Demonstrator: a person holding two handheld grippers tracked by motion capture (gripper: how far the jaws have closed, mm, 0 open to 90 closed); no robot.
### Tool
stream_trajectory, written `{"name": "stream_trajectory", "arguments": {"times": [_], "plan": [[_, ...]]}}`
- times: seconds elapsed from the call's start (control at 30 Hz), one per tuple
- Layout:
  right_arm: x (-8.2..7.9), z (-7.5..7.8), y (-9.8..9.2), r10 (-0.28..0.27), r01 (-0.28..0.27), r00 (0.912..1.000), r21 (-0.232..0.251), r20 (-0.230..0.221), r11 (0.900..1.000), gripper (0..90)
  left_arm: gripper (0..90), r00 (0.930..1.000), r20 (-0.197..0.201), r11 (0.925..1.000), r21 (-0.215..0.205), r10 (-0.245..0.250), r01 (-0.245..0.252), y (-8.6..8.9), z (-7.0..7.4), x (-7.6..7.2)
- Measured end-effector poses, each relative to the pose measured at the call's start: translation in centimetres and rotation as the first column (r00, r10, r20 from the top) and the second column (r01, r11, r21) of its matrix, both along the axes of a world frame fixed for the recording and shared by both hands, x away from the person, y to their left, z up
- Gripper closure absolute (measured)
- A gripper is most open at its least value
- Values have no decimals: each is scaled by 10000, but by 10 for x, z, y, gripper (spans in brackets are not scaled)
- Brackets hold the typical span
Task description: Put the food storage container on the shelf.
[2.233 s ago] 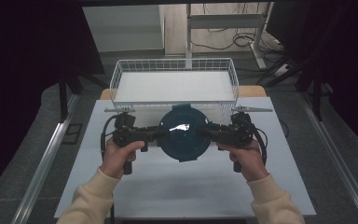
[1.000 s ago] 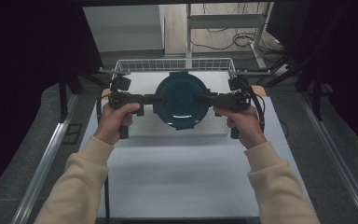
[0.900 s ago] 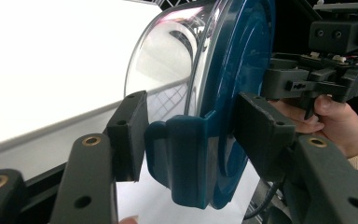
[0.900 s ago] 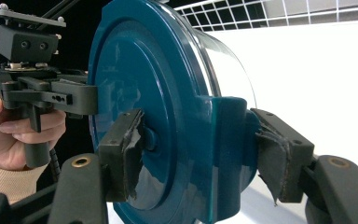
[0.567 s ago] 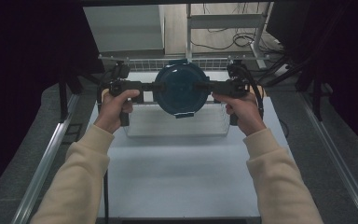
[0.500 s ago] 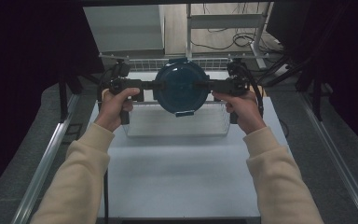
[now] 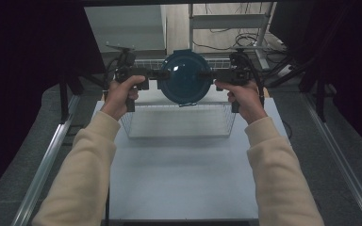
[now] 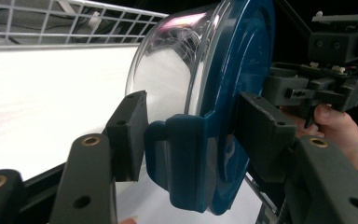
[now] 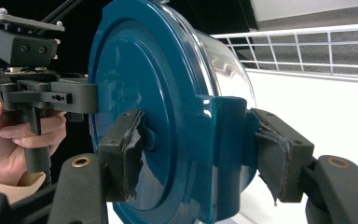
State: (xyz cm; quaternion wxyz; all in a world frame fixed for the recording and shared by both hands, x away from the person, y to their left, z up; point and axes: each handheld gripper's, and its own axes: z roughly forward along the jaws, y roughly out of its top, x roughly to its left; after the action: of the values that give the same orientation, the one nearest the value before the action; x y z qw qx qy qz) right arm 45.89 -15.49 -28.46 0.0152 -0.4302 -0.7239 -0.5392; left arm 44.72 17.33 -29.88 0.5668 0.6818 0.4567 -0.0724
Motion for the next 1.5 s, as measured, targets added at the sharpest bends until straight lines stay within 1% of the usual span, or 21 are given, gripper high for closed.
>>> {"name": "stream_trajectory", "arguments": {"times": [0.17,0.27,0.3,0.43,0.53,0.63,0.7,0.77,0.87,0.93,0.97,1.0,1.07,1.17,1.23,1.27,1.3,1.33,1.37,1.4,1.5], "plan": [[8,-5,2,-75,75,9997,-27,-223,10000,373,445,9994,-330,9999,-96,109,-112,1,-8,9],[13,-11,3,-78,69,9989,-176,-472,9998,372,440,9988,-474,9999,-1,136,-136,0,-12,12],[14,-13,2,-148,150,9984,32,-539,9999,372,443,9986,-469,9996,-124,229,-235,0,-13,13],[19,-16,1,-259,279,9966,247,-778,9993,371,446,9974,-631,9988,-332,335,-356,0,-16,18],[24,-18,1,-467,522,9923,446,-1149,9976,367,446,9952,-894,9979,-481,389,-433,0,-19,23],[29,-20,1,-703,804,9859,615,-1521,9949,360,432,9908,-1255,9964,-618,499,-580,-1,-25,29],[33,-23,2,-593,699,9833,560,-1722,9960,342,403,9867,-1546,9968,-541,502,-592,-2,-29,33],[36,-26,2,-619,775,9759,672,-2090,9947,335,393,9832,-1724,9949,-702,600,-730,-1,-32,37],[39,-29,2,-800,1024,9675,824,-2399,9913,334,392,9801,-1860,9926,-850,699,-870,-1,-36,41],[41,-33,3,-1003,1329,9535,977,-2841,9863,330,388,9769,-1962,9907,-873,852,-1040,-1,-38,44],[42,-35,3,-1089,1457,9476,1031,-3004,9839,324,386,9769,-1943,9896,-933,894,-1092,-2,-39,45],[43,-37,3,-1109,1505,9441,1064,-3105,9829,321,387,9774,-1886,9890,-933,957,-1148,-2,-40,45],[44,-39,2,-1112,1529,9461,1167,-3043,9813,322,385,9772,-1866,9884,-928,1013,-1202,-3,-40,45],[43,-38,2,-1147,1554,9455,1127,-3047,9814,314,374,9776,-1807,9888,-820,1084,-1248,-4,-39,43],[41,-36,6,-1348,1684,9474,940,-2905,9812,280,340,9782,-1726,9888,-731,1156,-1298,-6,-37,42],[39,-35,8,-1496,1766,9495,758,-2757,9814,239,310,9783,-1688,9884,-720,1200,-1337,-6,-37,41],[37,-34,11,-1578,1802,9541,668,-2545,9814,179,283,9785,-1649,9879,-722,1242,-1375,-6,-36,41],[34,-33,13,-1706,1870,9556,471,-2402,9812,141,254,9782,-1604,9875,-645,1319,-1437,-5,-35,40],[32,-31,15,-1878,1989,9544,252,-2320,9797,113,225,9779,-1538,9873,-500,1416,-1508,-5,-35,39],[29,-29,16,-2023,2102,9531,114,-2249,9776,93,206,9778,-1484,9868,-444,1479,-1560,-4,-35,37],[21,-25,16,-2036,2039,9575,-198,-2043,9788,79,193,9805,-1249,9869,-358,1519,-1575,0,-34,31]]}}
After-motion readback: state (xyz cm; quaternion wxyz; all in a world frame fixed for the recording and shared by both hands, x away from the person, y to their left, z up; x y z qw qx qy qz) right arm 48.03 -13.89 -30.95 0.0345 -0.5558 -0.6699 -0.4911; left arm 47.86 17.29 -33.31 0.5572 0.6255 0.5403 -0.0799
